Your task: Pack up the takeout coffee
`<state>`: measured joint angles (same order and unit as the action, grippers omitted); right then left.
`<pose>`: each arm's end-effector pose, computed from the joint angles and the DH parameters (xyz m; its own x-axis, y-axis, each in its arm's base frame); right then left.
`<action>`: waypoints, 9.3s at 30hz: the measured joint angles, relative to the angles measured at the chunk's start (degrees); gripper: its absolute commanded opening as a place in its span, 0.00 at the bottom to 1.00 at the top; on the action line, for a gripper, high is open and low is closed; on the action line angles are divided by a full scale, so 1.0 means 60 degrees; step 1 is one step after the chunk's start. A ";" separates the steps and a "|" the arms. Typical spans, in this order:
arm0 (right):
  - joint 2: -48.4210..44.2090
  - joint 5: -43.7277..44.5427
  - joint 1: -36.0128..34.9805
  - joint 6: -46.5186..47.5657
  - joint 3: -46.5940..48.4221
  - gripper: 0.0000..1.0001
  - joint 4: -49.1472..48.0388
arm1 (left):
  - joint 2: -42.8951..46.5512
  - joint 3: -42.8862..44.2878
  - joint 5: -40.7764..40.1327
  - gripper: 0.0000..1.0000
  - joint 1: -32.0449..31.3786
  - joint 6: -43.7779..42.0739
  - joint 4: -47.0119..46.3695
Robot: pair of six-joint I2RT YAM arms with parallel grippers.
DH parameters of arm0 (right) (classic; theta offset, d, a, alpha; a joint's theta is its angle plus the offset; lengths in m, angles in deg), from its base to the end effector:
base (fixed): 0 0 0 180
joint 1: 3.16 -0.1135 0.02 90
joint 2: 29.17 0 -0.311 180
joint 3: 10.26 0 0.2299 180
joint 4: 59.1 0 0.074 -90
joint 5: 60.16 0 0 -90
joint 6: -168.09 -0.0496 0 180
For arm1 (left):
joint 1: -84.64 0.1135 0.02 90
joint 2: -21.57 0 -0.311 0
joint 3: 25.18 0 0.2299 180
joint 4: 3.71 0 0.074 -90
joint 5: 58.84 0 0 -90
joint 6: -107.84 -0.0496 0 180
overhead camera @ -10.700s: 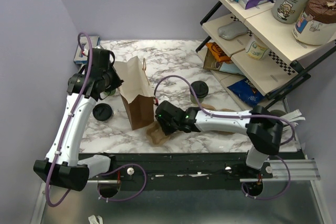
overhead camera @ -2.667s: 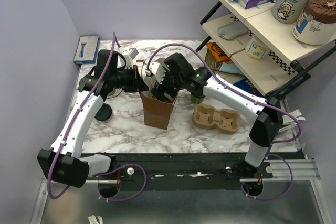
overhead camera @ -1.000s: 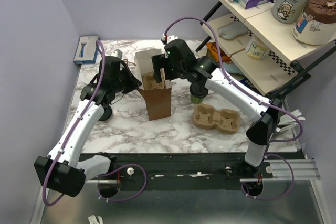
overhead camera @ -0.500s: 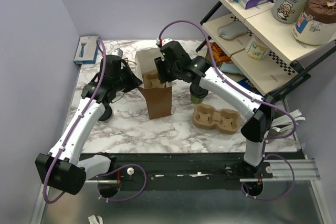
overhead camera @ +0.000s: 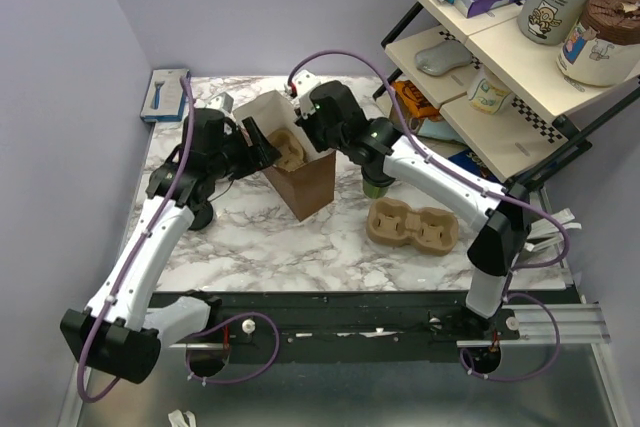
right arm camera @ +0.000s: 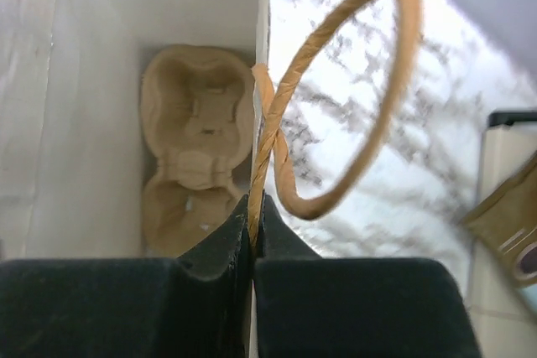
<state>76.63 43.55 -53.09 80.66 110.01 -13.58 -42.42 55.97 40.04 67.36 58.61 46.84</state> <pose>0.2871 0.3230 0.4072 -0.3042 -0.4293 -0.8504 -0.6270 0.7623 -0.1605 0.1944 -0.0685 0.3931 -0.6700 -0.4673 -0.5769 -0.0277 0.7922 -0.6096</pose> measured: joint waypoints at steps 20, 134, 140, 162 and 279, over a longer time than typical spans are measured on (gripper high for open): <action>-0.1654 0.0419 -0.0586 0.4736 -0.4171 0.10 -0.5603 | 0.2368 -0.0022 -0.0801 0.99 0.0000 -0.1359 0.2208; -0.5741 -0.0113 0.0958 -0.2481 -0.4787 1.00 -0.2408 | -0.3300 0.7089 -0.2280 0.00 -0.1829 -0.5045 0.4670; -0.5861 0.0120 0.0958 -0.2306 -0.5264 1.00 -0.2721 | -0.3013 0.6929 -0.2193 0.00 -0.1829 -0.6794 0.4360; -0.6612 -0.2670 0.0958 -0.1275 -0.5672 0.87 -0.4014 | -0.3650 0.6349 -0.2302 0.00 -0.1829 -0.7501 0.3807; 0.1945 0.0597 0.0069 -0.7242 0.3909 0.42 0.2736 | 0.2426 -0.2401 -0.2499 0.00 -0.0379 0.5067 -0.1596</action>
<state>88.30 47.14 -52.68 37.21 133.47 2.84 -27.86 41.57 25.05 65.09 89.01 37.27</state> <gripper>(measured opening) 0.578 0.009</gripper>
